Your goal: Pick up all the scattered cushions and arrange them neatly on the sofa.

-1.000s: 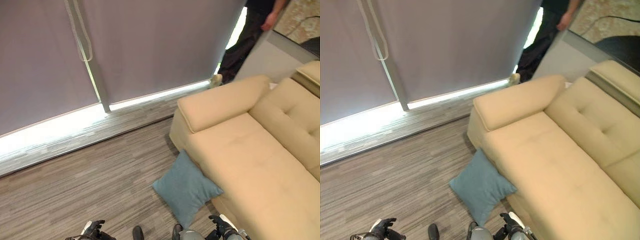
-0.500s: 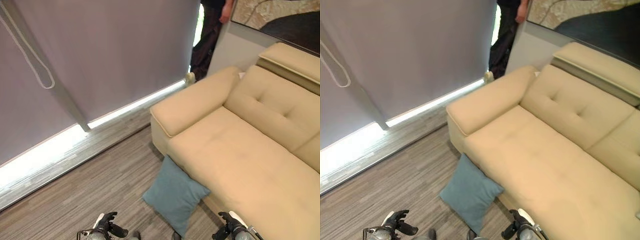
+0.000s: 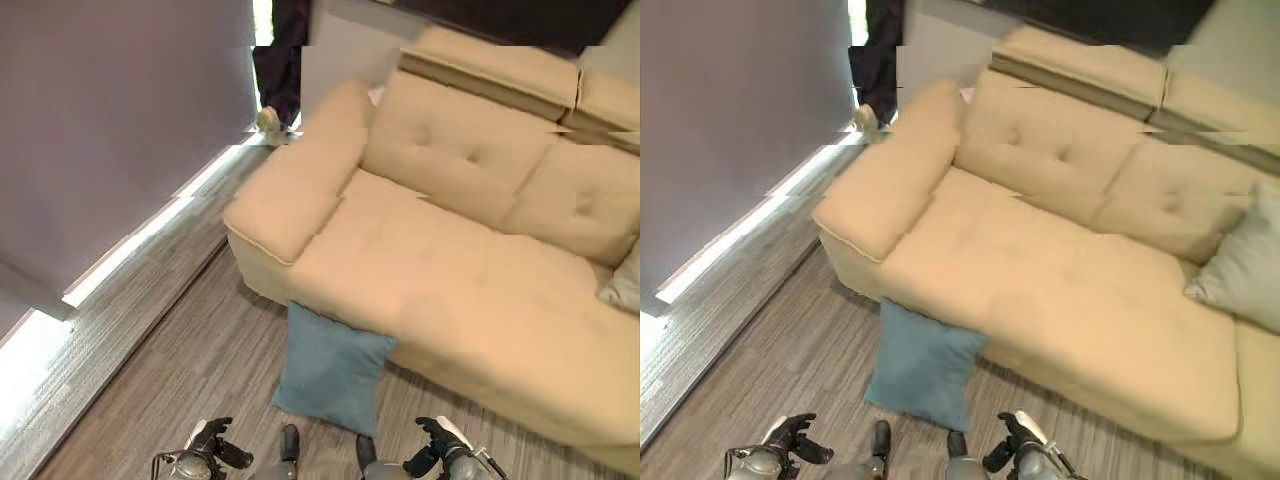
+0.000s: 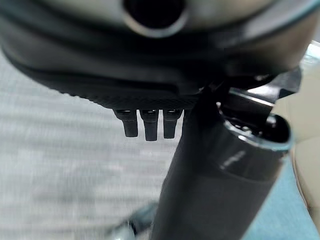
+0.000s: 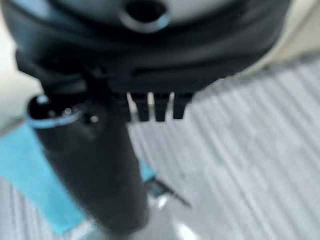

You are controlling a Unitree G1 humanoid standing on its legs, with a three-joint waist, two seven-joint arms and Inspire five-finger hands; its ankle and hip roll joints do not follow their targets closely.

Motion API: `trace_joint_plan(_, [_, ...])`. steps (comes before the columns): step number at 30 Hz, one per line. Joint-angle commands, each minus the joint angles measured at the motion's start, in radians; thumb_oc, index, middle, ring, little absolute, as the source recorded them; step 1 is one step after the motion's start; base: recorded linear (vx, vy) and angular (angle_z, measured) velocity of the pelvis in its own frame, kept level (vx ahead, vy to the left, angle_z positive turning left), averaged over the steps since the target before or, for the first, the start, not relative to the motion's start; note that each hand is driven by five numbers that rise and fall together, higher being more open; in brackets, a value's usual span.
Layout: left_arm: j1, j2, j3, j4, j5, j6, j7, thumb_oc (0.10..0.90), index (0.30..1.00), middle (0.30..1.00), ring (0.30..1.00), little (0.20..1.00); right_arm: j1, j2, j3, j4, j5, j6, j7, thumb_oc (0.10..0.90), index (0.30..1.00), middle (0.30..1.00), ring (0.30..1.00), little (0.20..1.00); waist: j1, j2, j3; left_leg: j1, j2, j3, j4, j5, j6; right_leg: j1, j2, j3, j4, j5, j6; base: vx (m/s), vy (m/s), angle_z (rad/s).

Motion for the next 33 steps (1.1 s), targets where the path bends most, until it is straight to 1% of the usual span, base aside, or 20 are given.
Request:
trace_joint_plan(1, [0.024,0.034,0.042,-0.011,0.012,-0.027,0.019,0.8,0.9,0.9,0.9,0.9,-0.034,-0.042,0.018,-0.046,0.018,-0.033,-0.014,0.8,0.9,0.9,0.9,0.9,0.015,-0.022,-0.018,-0.009,0.077,-0.057,0.053,-0.118,-0.086,-0.013,0.044,-0.052,0.084,-0.032,-0.001,0.02,0.119,-0.57])
trace_joint_plan(3, [0.031,0.032,0.046,-0.007,0.013,-0.028,0.017,0.8,0.9,0.9,0.9,0.9,-0.027,-0.044,0.017,-0.044,0.022,-0.039,-0.019,0.8,0.9,0.9,0.9,0.9,0.012,-0.028,-0.023,-0.001,0.06,-0.042,0.039,-0.115,-0.08,-0.014,0.102,-0.047,0.093,-0.048,-0.008,0.01,0.065,-0.38])
trace_joint_plan(5, [0.036,0.028,0.049,-0.006,0.017,-0.026,0.016,0.8,0.9,0.9,0.9,0.9,-0.024,-0.047,0.021,-0.049,0.021,-0.037,-0.024,0.8,0.9,0.9,0.9,0.9,0.025,-0.035,-0.028,0.005,0.06,-0.015,0.02,-0.115,-0.086,0.006,0.103,-0.111,0.042,-0.064,-0.026,0.01,-0.03,-0.37])
trace_joint_plan(6, [0.037,0.028,0.049,-0.006,0.017,-0.026,0.016,0.8,0.9,0.9,0.9,0.9,-0.024,-0.047,0.021,-0.049,0.021,-0.037,-0.024,0.8,0.9,0.9,0.9,0.9,0.024,-0.034,-0.028,0.006,0.06,-0.016,0.02,-0.114,-0.086,0.007,0.103,-0.112,0.04,-0.063,-0.026,0.04,-0.079,-0.5])
trace_joint_plan(7, [0.039,0.023,0.045,-0.005,0.028,-0.026,0.011,0.8,0.9,0.9,0.9,0.9,-0.015,-0.051,0.019,-0.044,0.021,-0.036,-0.024,0.8,0.9,0.9,0.9,0.9,0.018,-0.04,-0.032,0.004,0.053,-0.012,0.025,-0.116,-0.089,0.024,0.124,-0.078,-0.017,-0.068,-0.033,0.03,-0.055,-0.26])
trace_joint_plan(8, [0.039,0.016,0.046,-0.008,0.027,-0.029,0.013,0.8,0.9,0.9,0.9,0.9,-0.015,-0.055,0.018,-0.038,0.022,-0.035,-0.027,0.8,0.9,0.9,0.9,0.9,0.017,-0.04,-0.032,0.0,0.05,-0.006,0.027,-0.117,-0.091,0.024,0.128,-0.071,-0.035,-0.06,-0.034,0.02,-0.077,-0.06])
trace_joint_plan(10, [0.033,0.007,0.042,-0.018,0.02,-0.029,0.01,0.8,0.9,0.9,0.9,0.9,-0.015,-0.065,0.01,-0.035,0.025,-0.034,-0.028,0.8,0.9,0.9,0.9,0.9,0.015,-0.035,-0.028,-0.013,0.051,0.001,0.049,-0.126,-0.096,0.029,0.127,-0.073,-0.064,-0.051,-0.035,-0.01,-0.066,-0.03])
trace_joint_plan(13, [0.025,-0.01,0.019,-0.043,0.02,-0.032,0.001,0.8,0.9,0.9,0.9,0.9,-0.016,-0.084,-0.001,-0.037,0.035,-0.036,-0.035,0.8,0.9,0.9,0.9,0.9,0.007,-0.025,-0.008,-0.057,0.051,-0.002,0.147,-0.153,-0.107,0.022,0.121,-0.072,-0.058,-0.055,-0.048,-0.02,-0.031,0.03])
trace_joint_plan(15, [0.014,-0.016,0.011,-0.051,0.008,-0.033,0.005,0.8,0.9,0.9,0.9,0.9,-0.033,-0.091,0.005,-0.026,0.039,-0.032,-0.039,0.8,0.9,0.9,0.9,0.9,0.016,-0.026,0.01,-0.094,0.042,-0.047,0.217,-0.166,-0.119,0.012,0.122,-0.057,-0.041,-0.063,-0.06,-0.03,0.019,0.08])
trace_joint_plan(16, [0.01,-0.02,0.007,-0.051,0.0,-0.034,0.004,0.8,0.9,0.9,0.9,0.9,-0.038,-0.093,0.005,-0.019,0.04,-0.031,-0.041,0.8,0.9,0.9,0.9,0.9,0.018,-0.025,0.012,-0.107,0.041,-0.068,0.226,-0.166,-0.125,0.01,0.121,-0.051,-0.038,-0.067,-0.061,0.03,0.088,-0.19])
trace_joint_plan(17, [0.006,-0.024,0.0,-0.055,-0.01,-0.033,0.004,0.8,0.9,0.9,0.9,0.9,-0.04,-0.097,-0.001,-0.015,0.045,-0.029,-0.043,0.8,0.9,0.9,0.9,0.9,0.016,-0.024,0.009,-0.121,0.063,-0.081,0.22,-0.156,-0.132,0.013,0.113,-0.047,-0.037,-0.072,-0.057,0.04,0.073,-0.24])
trace_joint_plan(18, [0.006,-0.024,0.0,-0.055,-0.01,-0.033,0.004,0.8,0.9,0.9,0.9,0.9,-0.04,-0.097,-0.001,-0.015,0.045,-0.029,-0.043,0.8,0.9,0.9,0.9,0.9,0.016,-0.024,0.009,-0.121,0.063,-0.081,0.219,-0.156,-0.132,0.013,0.113,-0.047,-0.036,-0.072,-0.057,0.09,0.087,-0.28])
trace_joint_plan(20, [0.004,-0.023,-0.007,-0.059,-0.02,-0.034,0.004,0.8,0.9,0.9,0.9,0.9,-0.041,-0.099,-0.006,-0.019,0.053,-0.03,-0.047,0.8,0.9,0.9,0.9,0.9,0.02,-0.026,0.006,-0.142,0.085,-0.095,0.197,-0.137,-0.136,0.017,0.106,-0.042,-0.035,-0.075,-0.051,0.09,0.067,-0.17])
trace_joint_plan(22, [-0.001,-0.019,-0.01,-0.065,-0.023,-0.033,0.003,0.8,0.9,0.9,0.9,0.9,-0.041,-0.102,-0.017,-0.026,0.056,-0.03,-0.05,0.8,0.9,0.9,0.9,0.9,0.018,-0.014,0.009,-0.141,0.101,-0.115,0.161,-0.116,-0.139,0.006,0.107,-0.033,-0.01,-0.093,-0.047,0.11,0.124,-0.15])
trace_joint_plan(24, [-0.004,-0.017,-0.013,-0.064,-0.021,-0.032,0.002,0.8,0.9,0.9,0.9,0.9,-0.042,-0.1,-0.019,-0.024,0.055,-0.03,-0.05,0.8,0.9,0.9,0.9,0.9,0.013,-0.011,0.013,-0.143,0.103,-0.109,0.159,-0.111,-0.14,-0.003,0.104,-0.03,0.003,-0.096,-0.047,0.05,0.122,-0.11])
trace_joint_plan(27, [-0.031,0.004,-0.021,-0.069,-0.024,-0.038,0.019,0.8,0.9,0.9,0.9,0.9,-0.067,-0.088,-0.012,-0.023,0.062,-0.022,-0.062,0.8,0.9,0.9,0.9,0.9,0.007,-0.018,0.035,-0.175,0.088,-0.083,0.17,-0.117,-0.125,-0.085,0.091,0.008,0.056,-0.079,-0.041,0.0,0.2,-0.25])
trace_joint_plan(28, [-0.049,0.015,-0.013,-0.079,-0.047,-0.043,0.031,0.8,0.9,0.9,0.9,0.9,-0.08,-0.082,-0.016,-0.027,0.082,-0.019,-0.07,0.8,0.9,0.9,0.9,0.9,0.01,-0.025,0.047,-0.195,0.082,-0.072,0.181,-0.125,-0.115,-0.116,0.084,0.017,0.07,-0.07,-0.037,-0.01,0.093,-0.35])
trace_joint_plan(30, [-0.057,0.019,-0.01,-0.086,-0.057,-0.046,0.036,0.8,0.9,0.9,0.9,0.9,-0.085,-0.08,-0.023,-0.031,0.095,-0.019,-0.073,0.8,0.9,0.9,0.9,0.9,0.011,-0.026,0.054,-0.207,0.078,-0.067,0.189,-0.127,-0.111,-0.131,0.079,0.02,0.077,-0.066,-0.036,-0.02,0.058,-0.14])
trace_joint_plan(32, [-0.094,0.032,0.002,-0.111,-0.102,-0.056,0.065,0.8,0.9,0.9,0.9,0.9,-0.112,-0.076,-0.053,-0.047,0.153,-0.021,-0.097,0.8,0.9,0.9,0.9,0.9,0.011,-0.029,0.082,-0.264,0.071,-0.055,0.227,-0.136,-0.104,-0.198,0.067,0.029,0.108,-0.056,-0.032,-0.05,0.053,0.03])
trace_joint_plan(33, [-0.094,0.032,0.002,-0.11,-0.102,-0.056,0.065,0.8,0.9,0.9,0.9,0.9,-0.112,-0.076,-0.053,-0.047,0.153,-0.021,-0.097,0.8,0.9,0.9,0.9,0.9,0.011,-0.029,0.082,-0.264,0.071,-0.055,0.227,-0.136,-0.104,-0.198,0.067,0.029,0.108,-0.056,-0.032,-0.05,0.036,0.02])
